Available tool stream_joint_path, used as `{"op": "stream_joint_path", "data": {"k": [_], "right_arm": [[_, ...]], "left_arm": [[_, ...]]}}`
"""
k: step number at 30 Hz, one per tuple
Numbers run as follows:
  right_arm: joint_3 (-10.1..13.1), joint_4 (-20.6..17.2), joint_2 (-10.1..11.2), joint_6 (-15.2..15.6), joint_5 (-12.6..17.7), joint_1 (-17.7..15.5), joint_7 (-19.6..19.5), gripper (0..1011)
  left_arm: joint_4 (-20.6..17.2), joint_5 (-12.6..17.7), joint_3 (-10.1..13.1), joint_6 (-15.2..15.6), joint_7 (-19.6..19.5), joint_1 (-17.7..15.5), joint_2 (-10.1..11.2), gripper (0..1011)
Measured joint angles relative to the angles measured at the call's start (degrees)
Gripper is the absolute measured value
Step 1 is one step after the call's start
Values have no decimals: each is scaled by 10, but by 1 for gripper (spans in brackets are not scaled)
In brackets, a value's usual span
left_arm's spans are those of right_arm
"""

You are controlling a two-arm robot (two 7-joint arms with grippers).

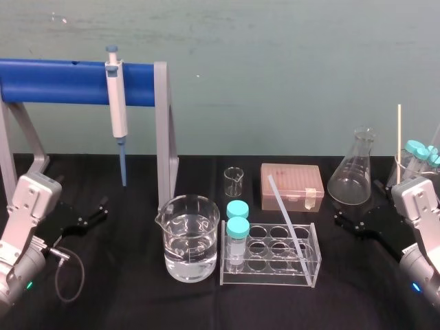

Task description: Pick up the stirring rod with one hand, then place it down.

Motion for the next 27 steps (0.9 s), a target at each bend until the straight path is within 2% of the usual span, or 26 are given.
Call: {"op": "stream_joint_path", "data": {"k": [27], "right_arm": [[0, 0, 0, 0, 0, 0, 0, 1003]], "left_arm": [[0, 0, 0, 0, 0, 0, 0, 1000]]}}
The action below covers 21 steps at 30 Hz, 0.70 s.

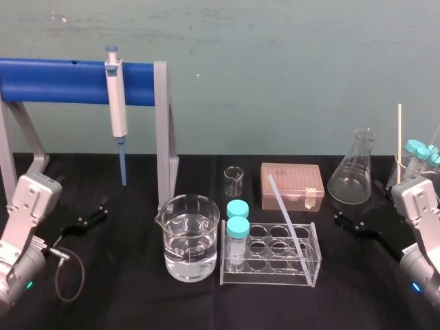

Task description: Pick up the stirring rod with one hand, then place it down.

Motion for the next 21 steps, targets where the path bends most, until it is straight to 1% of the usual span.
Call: {"op": "stream_joint_path", "data": {"k": [21], "right_arm": [[0, 0, 0, 0, 0, 0, 0, 1003]], "left_arm": [[0, 0, 0, 0, 0, 0, 0, 1000]]}}
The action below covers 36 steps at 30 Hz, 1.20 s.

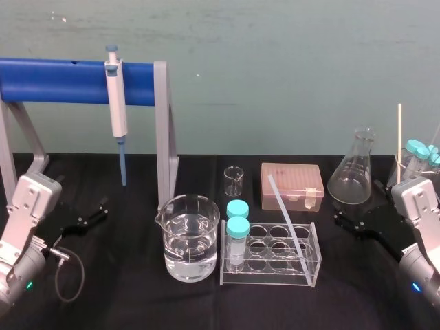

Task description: Pick up the stirring rod with one hand, then place it down.

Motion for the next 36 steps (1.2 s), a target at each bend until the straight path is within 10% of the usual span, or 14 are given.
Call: {"op": "stream_joint_path", "data": {"k": [9, 25, 36], "right_arm": [[7, 0, -1, 4, 9, 0, 10, 1003], [86, -106, 53, 153, 198, -23, 210, 1003], [42, -107, 73, 200, 198, 34, 325, 1003]], "left_arm": [[0, 0, 0, 0, 0, 0, 0, 1000], [0, 0, 0, 0, 0, 0, 0, 1000], [0, 0, 0, 0, 0, 0, 0, 1000]]}}
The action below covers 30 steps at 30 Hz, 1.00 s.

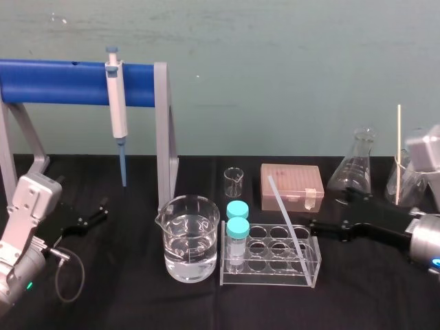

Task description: Pick up the stirring rod with one hand, then place it down.

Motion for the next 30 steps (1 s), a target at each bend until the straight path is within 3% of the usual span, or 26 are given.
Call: {"op": "stream_joint_path", "data": {"k": [5, 15, 22, 30], "right_arm": [[-34, 23, -16, 4, -19, 38, 23, 1003], [-70, 68, -55, 17, -41, 83, 23, 1002], [-83, 91, -76, 21, -52, 101, 16, 1003], [-85, 94, -79, 19, -57, 103, 13, 1003]], "left_arm": [[0, 0, 0, 0, 0, 0, 0, 1000], [0, 0, 0, 0, 0, 0, 0, 1000], [0, 0, 0, 0, 0, 0, 0, 1000], [0, 0, 0, 0, 0, 0, 0, 1000]]}}
